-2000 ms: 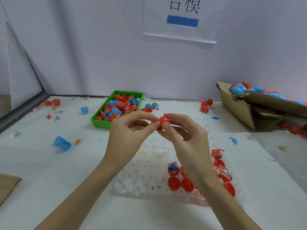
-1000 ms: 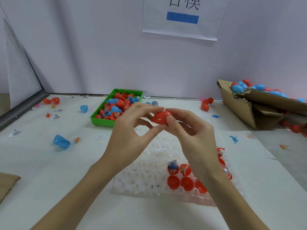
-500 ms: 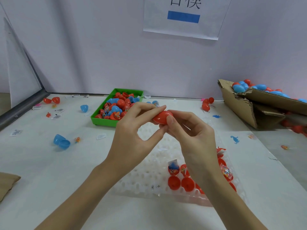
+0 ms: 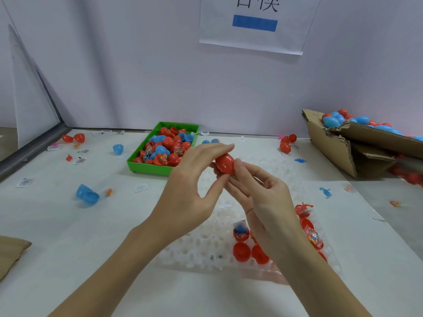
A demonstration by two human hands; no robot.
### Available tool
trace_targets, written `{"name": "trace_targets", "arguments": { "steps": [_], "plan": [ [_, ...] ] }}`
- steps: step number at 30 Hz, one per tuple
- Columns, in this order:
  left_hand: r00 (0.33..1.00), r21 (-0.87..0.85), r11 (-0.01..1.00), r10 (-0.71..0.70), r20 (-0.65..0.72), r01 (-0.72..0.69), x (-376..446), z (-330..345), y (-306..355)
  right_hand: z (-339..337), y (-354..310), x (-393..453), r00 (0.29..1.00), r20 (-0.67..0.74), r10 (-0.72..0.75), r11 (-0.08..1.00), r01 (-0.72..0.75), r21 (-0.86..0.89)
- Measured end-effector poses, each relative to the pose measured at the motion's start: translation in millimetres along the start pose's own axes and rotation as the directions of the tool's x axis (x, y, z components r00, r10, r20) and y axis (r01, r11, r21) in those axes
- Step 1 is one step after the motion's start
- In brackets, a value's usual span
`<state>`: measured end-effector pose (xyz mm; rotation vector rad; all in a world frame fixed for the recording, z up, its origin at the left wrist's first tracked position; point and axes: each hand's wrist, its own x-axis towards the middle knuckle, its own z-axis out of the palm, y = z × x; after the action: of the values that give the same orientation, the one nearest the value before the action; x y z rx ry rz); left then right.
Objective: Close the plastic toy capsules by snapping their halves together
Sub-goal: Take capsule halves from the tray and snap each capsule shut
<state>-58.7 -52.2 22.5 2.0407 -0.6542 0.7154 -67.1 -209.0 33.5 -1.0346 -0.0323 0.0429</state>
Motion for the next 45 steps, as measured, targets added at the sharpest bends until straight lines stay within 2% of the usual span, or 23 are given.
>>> {"name": "trace_targets", "arguments": {
  "steps": [3, 7, 10, 15, 23, 27, 31, 34, 36, 38, 40, 42, 45],
  "plan": [
    [1.0, -0.042, 0.999, -0.025, 0.01, 0.026, -1.8, 4.9, 1.5, 0.0, 0.9, -1.4, 1.0, 0.009, 0.025, 0.999, -0.025, 0.029],
    [0.988, -0.068, 0.995, -0.088, -0.13, 0.08, -6.2, 11.3, 2.6, 4.5, 5.2, -4.2, 0.998, 0.034, 0.05, 0.998, -0.052, 0.048],
    [0.985, -0.054, 0.995, -0.094, -0.144, 0.087, -8.2, 14.0, 3.8, 6.1, 5.8, -4.3, 0.997, 0.037, 0.061, 0.995, -0.063, 0.075],
    [0.986, -0.033, 0.994, -0.107, -0.128, 0.104, -6.4, 8.2, 5.9, 6.4, 2.3, -5.2, 0.976, 0.182, 0.12, 0.988, -0.135, 0.074],
    [0.992, 0.154, 0.987, 0.062, -0.109, -0.045, -3.5, 1.3, 5.7, 4.3, -2.0, -5.5, 0.951, 0.298, 0.079, 0.993, -0.103, 0.066],
    [0.979, 0.254, 0.955, 0.182, -0.087, -0.155, -2.2, -3.8, 3.1, 6.6, 0.8, -6.5, 0.961, 0.27, 0.064, 0.993, -0.088, 0.081],
    [0.966, 0.284, 0.935, 0.245, -0.083, -0.212, -1.9, -5.4, 1.9, 6.3, 0.4, -7.7, 0.963, 0.262, 0.064, 0.992, -0.09, 0.087],
    [0.97, 0.217, 0.954, 0.228, -0.08, -0.206, -1.1, -3.8, 0.9, 3.9, -0.2, -7.3, 0.962, 0.267, 0.05, 0.995, -0.071, 0.072],
    [0.992, 0.058, 0.991, 0.122, -0.039, -0.119, 0.0, -2.6, -0.3, 2.3, 1.8, -5.3, 0.972, 0.231, -0.042, 0.999, 0.047, -0.016],
    [0.998, -0.131, 0.991, 0.004, 0.066, 0.005, 1.5, -2.3, -1.1, 0.0, 4.2, -2.2, 0.958, 0.159, -0.24, 0.931, 0.274, -0.242],
    [0.986, -0.362, 0.921, -0.103, 0.133, 0.145, 1.8, -2.4, -0.9, -2.0, 5.8, 0.7, 0.886, 0.157, -0.436, 0.775, 0.458, -0.436],
    [0.957, -0.548, 0.786, -0.257, 0.131, 0.286, 3.0, -2.9, -0.7, -5.0, 7.6, 3.9, 0.809, 0.214, -0.548, 0.601, 0.558, -0.572],
    [0.884, -0.66, 0.629, -0.452, 0.119, 0.41, 6.6, -1.0, 2.1, -9.4, 9.9, 7.8, 0.72, 0.313, -0.62, 0.372, 0.621, -0.69]
  ]
}}
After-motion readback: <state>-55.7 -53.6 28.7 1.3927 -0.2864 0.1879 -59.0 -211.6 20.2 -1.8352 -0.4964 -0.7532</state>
